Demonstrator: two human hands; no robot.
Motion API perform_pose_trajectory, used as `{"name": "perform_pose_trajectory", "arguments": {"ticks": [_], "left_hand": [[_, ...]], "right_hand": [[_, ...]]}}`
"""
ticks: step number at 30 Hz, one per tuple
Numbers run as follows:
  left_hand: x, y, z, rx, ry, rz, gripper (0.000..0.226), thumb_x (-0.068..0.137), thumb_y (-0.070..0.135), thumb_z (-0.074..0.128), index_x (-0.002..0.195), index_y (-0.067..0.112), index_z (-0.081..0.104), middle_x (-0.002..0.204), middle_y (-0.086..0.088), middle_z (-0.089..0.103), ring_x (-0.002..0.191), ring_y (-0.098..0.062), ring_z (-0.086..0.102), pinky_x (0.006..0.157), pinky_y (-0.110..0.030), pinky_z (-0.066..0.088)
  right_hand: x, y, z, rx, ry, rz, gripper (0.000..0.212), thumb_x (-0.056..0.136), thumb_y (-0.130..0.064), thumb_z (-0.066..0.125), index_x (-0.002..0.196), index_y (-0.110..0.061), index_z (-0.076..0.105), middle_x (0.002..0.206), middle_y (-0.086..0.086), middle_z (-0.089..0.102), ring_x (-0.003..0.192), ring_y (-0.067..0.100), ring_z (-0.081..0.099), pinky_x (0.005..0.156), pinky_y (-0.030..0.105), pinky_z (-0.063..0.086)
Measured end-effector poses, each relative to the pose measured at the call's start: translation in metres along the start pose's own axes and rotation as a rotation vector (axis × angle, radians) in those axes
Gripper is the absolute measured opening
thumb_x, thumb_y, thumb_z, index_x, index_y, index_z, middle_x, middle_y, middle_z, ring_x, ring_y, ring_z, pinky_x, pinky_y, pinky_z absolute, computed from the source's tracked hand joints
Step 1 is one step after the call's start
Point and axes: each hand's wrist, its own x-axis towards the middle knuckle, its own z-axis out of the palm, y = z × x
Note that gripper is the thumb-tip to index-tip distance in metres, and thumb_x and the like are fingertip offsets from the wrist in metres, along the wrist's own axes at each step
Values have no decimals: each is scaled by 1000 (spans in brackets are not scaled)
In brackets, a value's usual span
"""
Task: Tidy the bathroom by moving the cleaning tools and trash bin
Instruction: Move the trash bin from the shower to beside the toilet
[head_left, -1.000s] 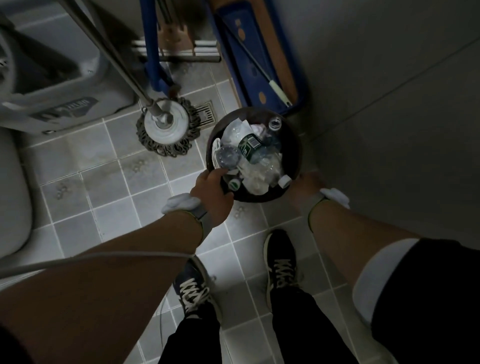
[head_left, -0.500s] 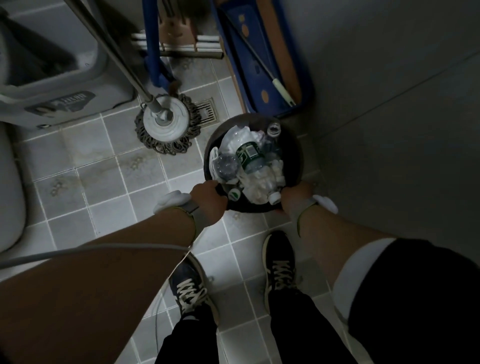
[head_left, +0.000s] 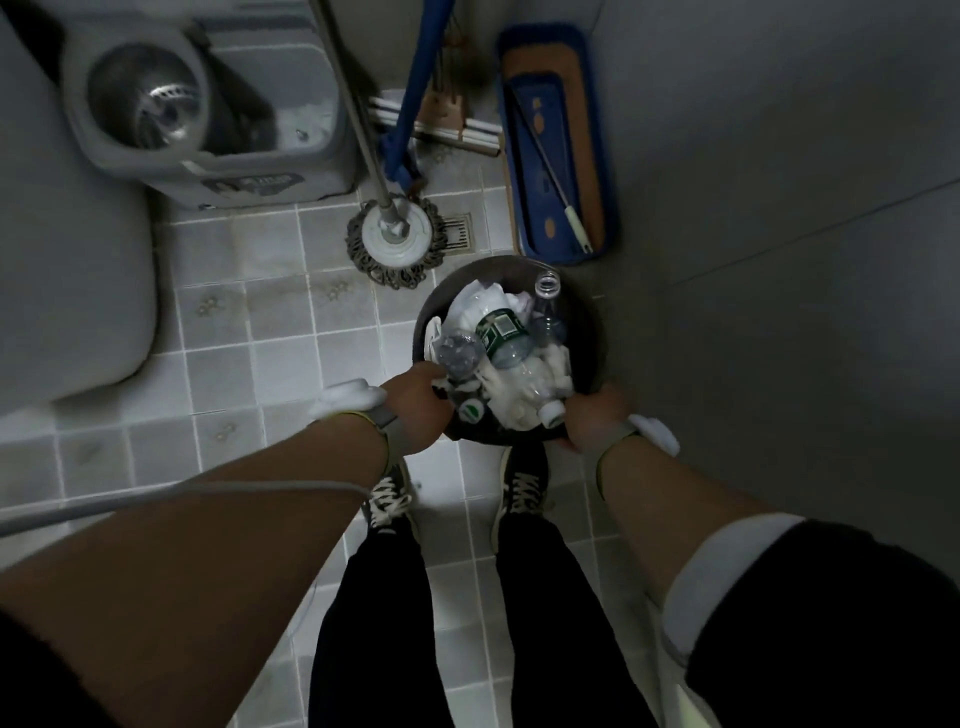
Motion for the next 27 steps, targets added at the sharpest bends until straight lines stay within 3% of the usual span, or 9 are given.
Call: {"name": "perform_pose_trajectory", "arguments": {"ticks": [1, 4, 7, 10, 13, 17, 21, 27], "left_hand": [[-21, 2, -10, -41, 24, -6, 44, 96, 24, 50, 140, 20, 43, 132, -11, 57, 109, -31, 60, 77, -24, 41], [-67, 0, -31, -116, 123, -47, 46, 89, 28, 56, 134, 31, 46, 118, -8, 64, 93, -28, 62, 73, -25, 42], [-113, 3, -58, -127, 178, -49, 40, 89, 28, 55, 128, 31, 49, 103, -5, 66, 79, -25, 59, 67, -25, 40], [-172, -1, -94, -190, 266, -62, 30, 88, 28, 56, 118, 29, 51, 90, -1, 64, 72, -23, 58, 62, -25, 37], [-229, -15, -119, -289, 394, -70, 21, 84, 29, 59, 100, 33, 47, 95, -4, 68, 81, -26, 63, 67, -25, 42], [-276, -17, -123, -255, 470, -38, 25, 83, 34, 59, 105, 30, 48, 101, -5, 69, 93, -30, 64, 76, -28, 47], [-313, -36, -139, -251, 601, -47, 24, 83, 35, 60, 103, 26, 50, 92, 1, 66, 92, -27, 63, 72, -25, 41], [-366, -98, -174, -214, 759, -80, 23, 85, 38, 57, 101, 25, 49, 86, 2, 65, 85, -26, 63, 69, -28, 43]], "right_hand": [[-23, -8, -7, -18, -3, -26, 35, 93, -9, 52, 125, 5, 51, 118, 27, 62, 97, 41, 66, 73, 43, 59], [-75, -30, -24, -102, 2, -100, 35, 93, -12, 52, 124, 4, 52, 119, 24, 62, 105, 42, 63, 74, 41, 56], [-121, -55, -38, -171, -46, -150, 32, 96, -7, 47, 126, 3, 49, 113, 22, 61, 97, 41, 65, 87, 50, 56], [-172, -83, -50, -222, -70, -305, 27, 93, -7, 52, 119, -1, 53, 100, 19, 61, 67, 30, 62, 76, 50, 60], [-218, -108, -46, -356, -123, -442, 8, 92, -9, 50, 98, -3, 53, 100, 25, 65, 70, 31, 60, 75, 47, 60], [-272, -121, -60, -516, -111, -530, 11, 94, -8, 49, 95, 1, 54, 75, 15, 58, 57, 26, 55, 51, 30, 49], [-329, -140, -53, -588, -131, -576, 22, 94, -9, 49, 73, -2, 51, 62, 13, 58, 48, 24, 55, 43, 23, 42], [-411, -155, -7, -654, -198, -673, 26, 95, -8, 45, 79, 7, 58, 51, 17, 56, 37, 24, 52, 36, 17, 37]]}}
